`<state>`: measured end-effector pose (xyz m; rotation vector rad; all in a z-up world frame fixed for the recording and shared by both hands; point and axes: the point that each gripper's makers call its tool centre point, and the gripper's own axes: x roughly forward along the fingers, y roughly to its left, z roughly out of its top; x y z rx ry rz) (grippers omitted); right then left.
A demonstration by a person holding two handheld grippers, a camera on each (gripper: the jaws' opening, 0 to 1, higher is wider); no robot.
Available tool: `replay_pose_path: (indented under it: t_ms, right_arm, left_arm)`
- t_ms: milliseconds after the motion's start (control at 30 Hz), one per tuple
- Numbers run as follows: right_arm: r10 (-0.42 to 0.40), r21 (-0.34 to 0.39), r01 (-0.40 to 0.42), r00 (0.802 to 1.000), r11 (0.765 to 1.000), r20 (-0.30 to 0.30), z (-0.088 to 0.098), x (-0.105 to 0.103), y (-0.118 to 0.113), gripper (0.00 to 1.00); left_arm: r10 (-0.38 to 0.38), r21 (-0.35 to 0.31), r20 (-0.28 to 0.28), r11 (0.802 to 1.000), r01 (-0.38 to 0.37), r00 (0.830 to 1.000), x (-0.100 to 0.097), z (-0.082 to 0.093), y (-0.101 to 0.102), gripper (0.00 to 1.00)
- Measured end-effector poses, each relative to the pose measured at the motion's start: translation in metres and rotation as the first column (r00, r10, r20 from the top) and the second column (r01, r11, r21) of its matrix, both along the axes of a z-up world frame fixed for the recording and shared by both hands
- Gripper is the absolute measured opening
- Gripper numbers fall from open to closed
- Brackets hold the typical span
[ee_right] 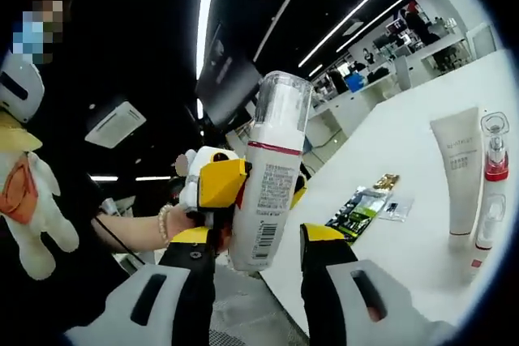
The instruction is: Arrange the skincare products in the storage area until every visible bottle or jar stands upright without overlapping.
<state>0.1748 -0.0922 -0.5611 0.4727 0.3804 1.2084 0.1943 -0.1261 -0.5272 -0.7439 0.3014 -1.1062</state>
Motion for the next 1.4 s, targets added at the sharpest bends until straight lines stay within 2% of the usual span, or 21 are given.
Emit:
replay_pose_path:
  t_ms: [67,233,500,567,667,700,867,967,1233,1333,1400]
  right_arm:
    - [0.007,-0.002,-0.007,1.000,1.000,-0.001,0.000,0.000,0.000,0.38]
    - [0.042,0.015,-0.042,0.999,0.999,-0.004,0.001,-0.003,0.002,0.25]
    - [0.074,0.035,-0.073,0.997,0.997,-0.031,-0.001,-0.008,0.001,0.22]
    - [0.086,0.015,-0.086,0.996,0.996,-0.031,-0.004,-0.009,0.000,0.22]
    - [0.101,-0.027,-0.100,0.995,0.995,0.014,-0.007,-0.009,0.000,0.21]
    - [0.108,-0.043,-0.107,0.994,0.993,0.024,-0.009,-0.009,0.000,0.21]
    - [0.142,-0.126,-0.130,0.985,0.984,0.100,-0.015,-0.007,-0.003,0.21]
    - [0.151,-0.140,-0.133,0.980,0.981,0.130,-0.014,-0.006,-0.004,0.21]
    - [0.185,-0.193,-0.148,0.964,0.970,0.192,-0.016,-0.005,-0.005,0.20]
    - [0.211,-0.232,-0.162,0.955,0.959,0.208,-0.020,-0.007,-0.006,0.20]
    - [0.206,-0.221,-0.158,0.955,0.962,0.213,-0.019,-0.007,-0.007,0.20]
  left_arm:
    - [0.003,-0.012,-0.002,1.000,-0.003,1.000,0.000,0.002,0.000,0.25]
    - [0.013,-0.012,0.007,1.000,-0.013,1.000,0.001,0.002,0.001,0.25]
    - [-0.011,0.011,0.018,1.000,0.011,1.000,-0.003,0.001,0.001,0.26]
    - [-0.026,0.038,0.029,0.999,0.025,0.999,-0.005,0.000,0.000,0.26]
    - [-0.049,0.081,0.055,0.996,0.044,0.997,-0.007,-0.001,-0.001,0.26]
    - [-0.058,0.116,0.076,0.992,0.049,0.995,-0.007,-0.002,-0.001,0.25]
    - [-0.122,0.253,0.139,0.964,0.084,0.983,-0.009,-0.003,0.001,0.24]
    - [-0.158,0.322,0.171,0.942,0.097,0.973,-0.008,0.000,0.002,0.24]
    - [-0.226,0.402,0.181,0.905,0.137,0.957,-0.007,-0.001,0.006,0.25]
    - [-0.228,0.400,0.193,0.906,0.136,0.954,-0.003,0.004,0.012,0.25]
    - [-0.232,0.395,0.203,0.909,0.137,0.951,-0.001,0.009,0.015,0.25]
